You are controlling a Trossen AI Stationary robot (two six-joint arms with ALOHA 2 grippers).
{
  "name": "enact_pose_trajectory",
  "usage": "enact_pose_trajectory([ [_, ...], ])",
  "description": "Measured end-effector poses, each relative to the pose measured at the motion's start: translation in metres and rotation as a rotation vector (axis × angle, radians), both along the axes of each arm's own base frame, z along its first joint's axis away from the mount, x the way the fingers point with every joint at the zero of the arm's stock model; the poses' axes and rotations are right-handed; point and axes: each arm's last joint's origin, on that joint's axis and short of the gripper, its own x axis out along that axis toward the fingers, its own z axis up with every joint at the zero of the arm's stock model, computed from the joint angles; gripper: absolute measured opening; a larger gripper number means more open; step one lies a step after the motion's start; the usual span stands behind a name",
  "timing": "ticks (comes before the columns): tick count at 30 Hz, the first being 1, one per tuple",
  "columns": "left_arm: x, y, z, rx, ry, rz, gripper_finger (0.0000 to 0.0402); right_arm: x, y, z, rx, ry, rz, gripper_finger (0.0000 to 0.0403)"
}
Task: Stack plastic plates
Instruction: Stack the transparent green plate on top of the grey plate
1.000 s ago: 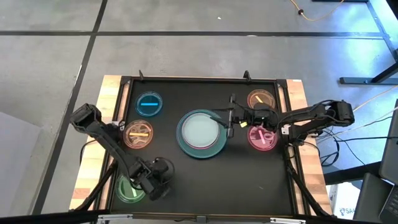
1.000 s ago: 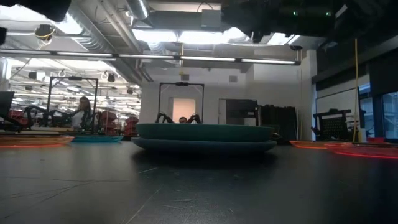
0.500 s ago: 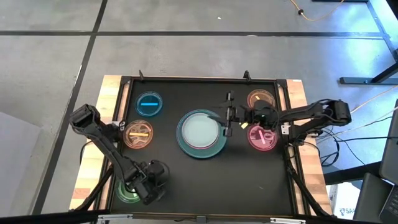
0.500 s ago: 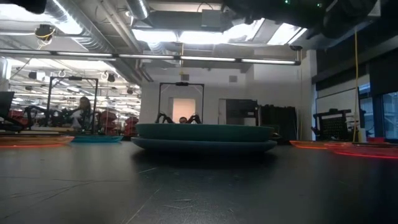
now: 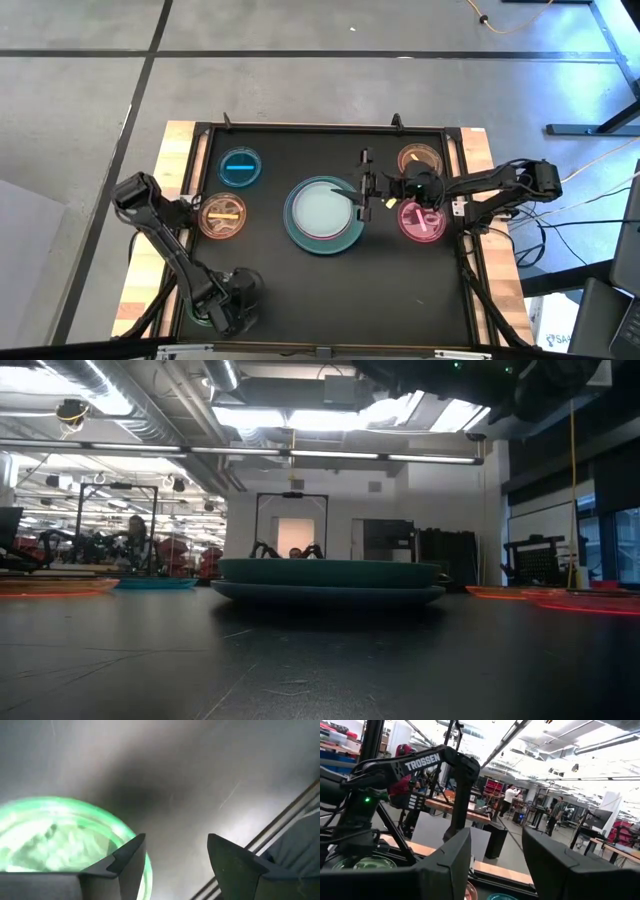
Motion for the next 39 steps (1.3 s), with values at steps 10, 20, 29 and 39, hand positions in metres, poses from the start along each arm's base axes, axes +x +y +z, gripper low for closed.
enact_pose_trajectory([
  [10,0.000,-0.008,-0.034,0.001,0.193,0.043,0.0206,0.000,0.000,-0.001,0.002,0.010,0.000,0.0172],
  [20,0.000,-0.010,-0.045,0.001,0.273,0.019,0.0142,0.000,0.000,-0.001,0.001,0.007,0.000,0.0172],
  [29,0.000,-0.010,-0.044,0.010,0.246,-0.059,0.0032,0.000,0.000,0.000,-0.022,-0.003,-0.006,0.0172],
  [39,0.011,-0.009,-0.018,0.123,0.107,-0.144,0.0003,0.000,0.000,0.001,-0.024,-0.009,-0.006,0.0172],
])
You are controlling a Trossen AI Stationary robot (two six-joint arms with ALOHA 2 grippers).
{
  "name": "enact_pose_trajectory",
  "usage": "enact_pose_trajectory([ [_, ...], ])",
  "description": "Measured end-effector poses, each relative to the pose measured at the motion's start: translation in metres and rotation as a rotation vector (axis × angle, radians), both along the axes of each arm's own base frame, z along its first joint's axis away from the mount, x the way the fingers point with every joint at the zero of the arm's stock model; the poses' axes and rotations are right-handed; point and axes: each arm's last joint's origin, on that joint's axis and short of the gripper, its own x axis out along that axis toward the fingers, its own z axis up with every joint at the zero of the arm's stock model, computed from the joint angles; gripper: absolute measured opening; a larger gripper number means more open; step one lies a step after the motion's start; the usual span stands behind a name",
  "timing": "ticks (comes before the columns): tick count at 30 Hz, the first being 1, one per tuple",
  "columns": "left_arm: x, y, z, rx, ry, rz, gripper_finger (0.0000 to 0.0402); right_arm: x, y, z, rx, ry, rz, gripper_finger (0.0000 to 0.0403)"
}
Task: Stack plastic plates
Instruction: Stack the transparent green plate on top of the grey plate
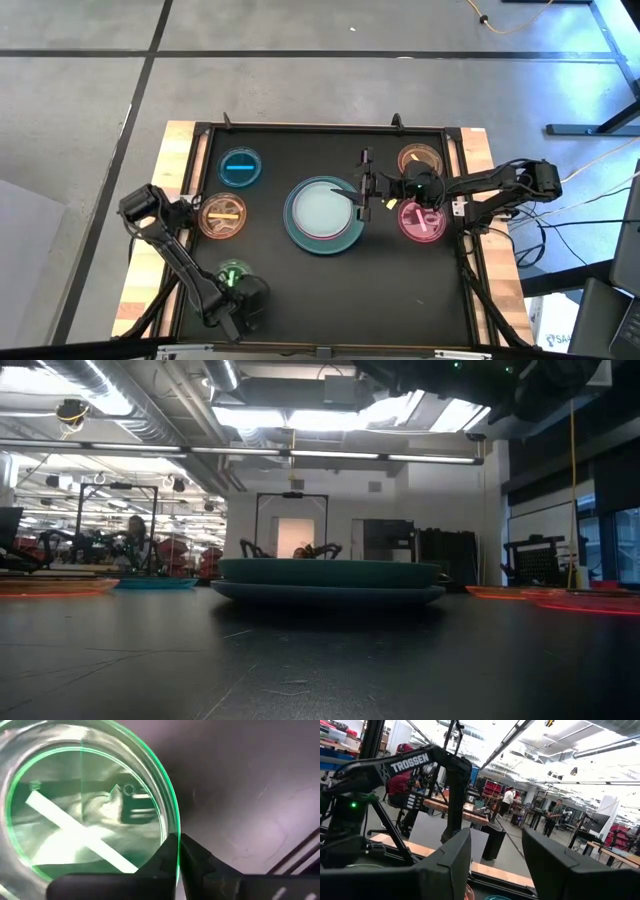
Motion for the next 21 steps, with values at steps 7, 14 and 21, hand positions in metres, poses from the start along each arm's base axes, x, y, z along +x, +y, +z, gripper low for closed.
enact_pose_trajectory([
  [7,0.022,0.007,0.031,0.134,-0.100,-0.155,0.0003,0.002,0.000,-0.007,0.055,0.077,0.013,0.0172],
  [14,0.052,0.027,0.051,0.269,-0.171,-0.382,0.0003,0.003,0.014,-0.015,0.086,0.166,0.059,0.0172],
  [21,0.078,0.055,0.058,0.388,-0.171,-0.543,0.0003,-0.003,0.042,-0.017,0.048,0.256,0.019,0.0172],
])
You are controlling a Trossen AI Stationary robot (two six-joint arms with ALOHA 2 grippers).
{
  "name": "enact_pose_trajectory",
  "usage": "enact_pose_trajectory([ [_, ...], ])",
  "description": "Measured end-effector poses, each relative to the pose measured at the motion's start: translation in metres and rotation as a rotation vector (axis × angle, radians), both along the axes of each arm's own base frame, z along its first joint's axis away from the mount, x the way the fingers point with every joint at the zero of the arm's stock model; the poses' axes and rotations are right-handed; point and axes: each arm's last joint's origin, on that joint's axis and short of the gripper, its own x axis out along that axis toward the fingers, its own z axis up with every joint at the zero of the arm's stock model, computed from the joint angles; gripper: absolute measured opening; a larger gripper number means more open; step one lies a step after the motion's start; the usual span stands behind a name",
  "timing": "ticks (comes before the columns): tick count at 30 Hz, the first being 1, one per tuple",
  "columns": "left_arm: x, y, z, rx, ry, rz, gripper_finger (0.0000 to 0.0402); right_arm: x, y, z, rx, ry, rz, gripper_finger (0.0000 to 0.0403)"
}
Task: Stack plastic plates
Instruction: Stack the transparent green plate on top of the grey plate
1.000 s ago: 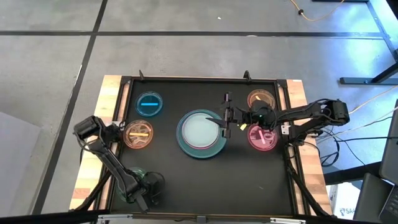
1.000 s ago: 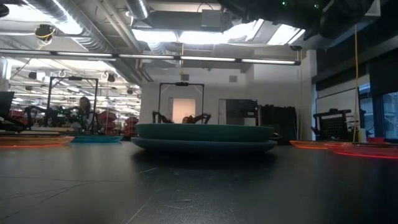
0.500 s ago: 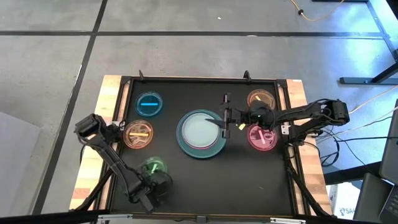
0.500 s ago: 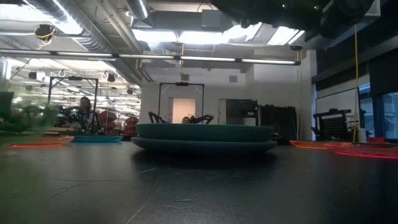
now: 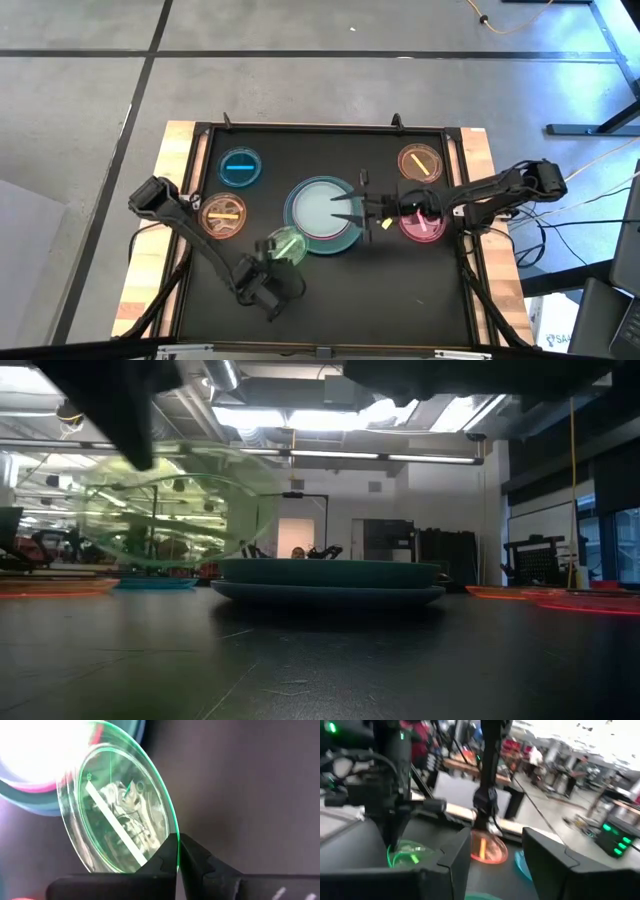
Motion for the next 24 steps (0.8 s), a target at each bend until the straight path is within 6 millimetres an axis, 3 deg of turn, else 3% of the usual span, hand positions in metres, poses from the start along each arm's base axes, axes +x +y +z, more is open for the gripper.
enact_pose_trajectory([
  [7,0.019,0.030,0.001,0.129,0.014,-0.097,0.0004,-0.024,0.028,0.008,-0.070,0.113,-0.183,0.0172],
  [14,0.044,0.066,-0.010,0.207,-0.008,-0.223,0.0004,-0.055,0.046,0.007,-0.096,0.196,-0.364,0.0172],
  [24,0.070,0.118,-0.022,0.244,-0.072,-0.272,0.0005,-0.060,0.052,-0.001,-0.063,0.241,-0.417,0.0172],
])
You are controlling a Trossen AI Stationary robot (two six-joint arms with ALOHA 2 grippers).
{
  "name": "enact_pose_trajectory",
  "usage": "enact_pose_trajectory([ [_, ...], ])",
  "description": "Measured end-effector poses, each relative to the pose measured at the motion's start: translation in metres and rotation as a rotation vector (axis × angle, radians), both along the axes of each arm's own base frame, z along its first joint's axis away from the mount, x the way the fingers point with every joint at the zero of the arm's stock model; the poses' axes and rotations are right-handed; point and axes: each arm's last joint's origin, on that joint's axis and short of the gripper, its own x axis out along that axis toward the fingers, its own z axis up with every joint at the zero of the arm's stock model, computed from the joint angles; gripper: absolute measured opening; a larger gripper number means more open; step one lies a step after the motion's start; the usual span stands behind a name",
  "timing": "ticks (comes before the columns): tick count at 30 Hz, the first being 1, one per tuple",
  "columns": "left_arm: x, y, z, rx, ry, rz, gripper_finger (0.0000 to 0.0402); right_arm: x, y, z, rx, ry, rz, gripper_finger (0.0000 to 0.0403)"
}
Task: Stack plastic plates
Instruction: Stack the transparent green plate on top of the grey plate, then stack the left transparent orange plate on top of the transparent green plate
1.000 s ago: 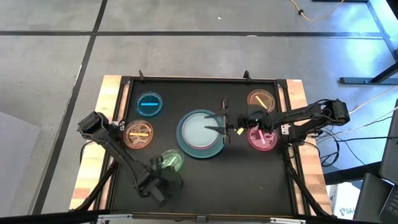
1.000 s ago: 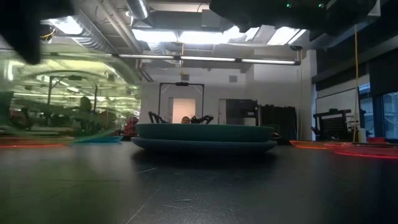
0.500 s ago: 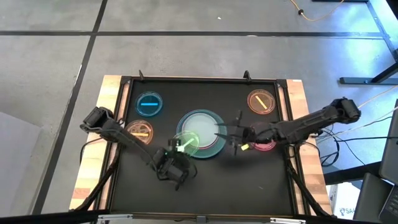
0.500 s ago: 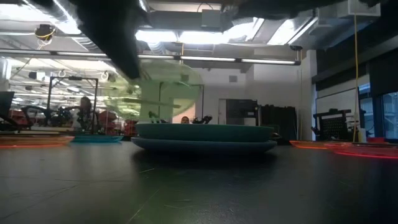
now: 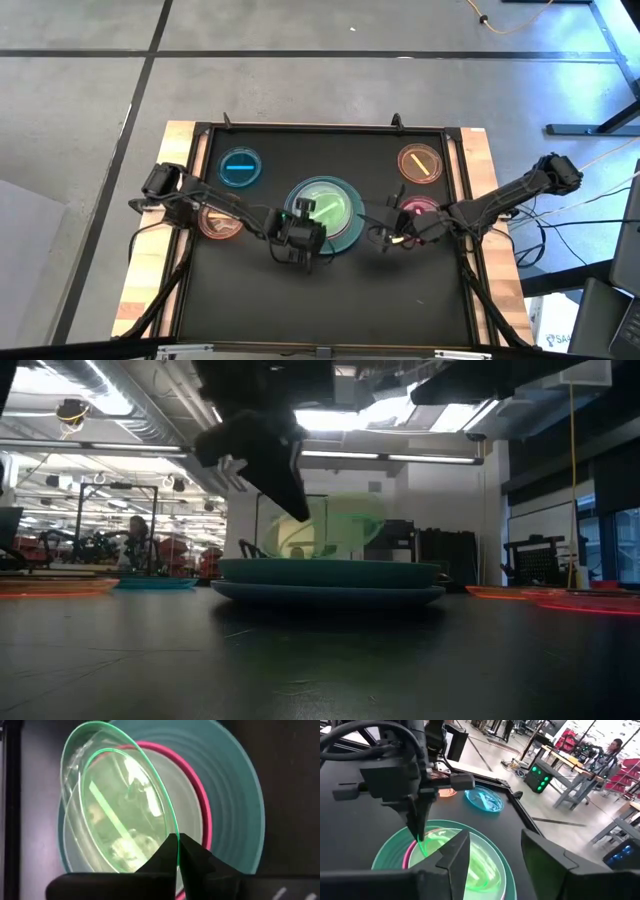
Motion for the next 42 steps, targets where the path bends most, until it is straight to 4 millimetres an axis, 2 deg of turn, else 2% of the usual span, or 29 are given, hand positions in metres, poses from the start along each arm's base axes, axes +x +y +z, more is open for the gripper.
enact_pose_trajectory([
  [3,0.003,0.013,-0.003,-0.041,0.003,0.022,0.0019,0.000,0.000,0.000,-0.003,0.002,0.000,0.0172],
  [7,0.004,0.026,-0.004,-0.123,0.000,0.074,0.0062,0.000,0.000,0.000,-0.024,0.005,0.005,0.0172],
  [11,0.003,0.021,0.002,-0.229,0.035,0.093,0.0103,0.001,0.000,0.004,-0.068,-0.008,0.017,0.0172],
  [14,0.000,0.012,0.013,-0.231,0.068,0.134,0.0117,0.002,0.001,0.007,-0.122,-0.017,0.030,0.0172],
  [20,-0.029,-0.016,0.048,-0.211,0.010,0.254,0.0117,0.004,-0.002,0.011,-0.195,-0.031,0.048,0.0172],
  [26,-0.080,-0.044,0.063,-0.251,-0.099,0.405,0.0116,0.012,-0.020,0.012,-0.161,-0.045,0.149,0.0172],
  [29,-0.105,-0.053,0.059,-0.295,-0.107,0.495,0.0116,0.016,-0.031,0.014,-0.129,-0.067,0.173,0.0172],
  [35,-0.141,-0.069,0.031,-0.399,-0.004,0.698,0.0116,0.020,-0.048,0.016,-0.073,-0.108,0.225,0.0172],
  [38,-0.153,-0.071,0.015,-0.422,0.075,0.784,0.0116,0.021,-0.055,0.016,-0.060,-0.110,0.233,0.0172],
  [42,-0.164,-0.063,0.000,-0.386,0.155,0.873,0.0116,0.024,-0.060,0.013,-0.049,-0.096,0.211,0.0172],
])
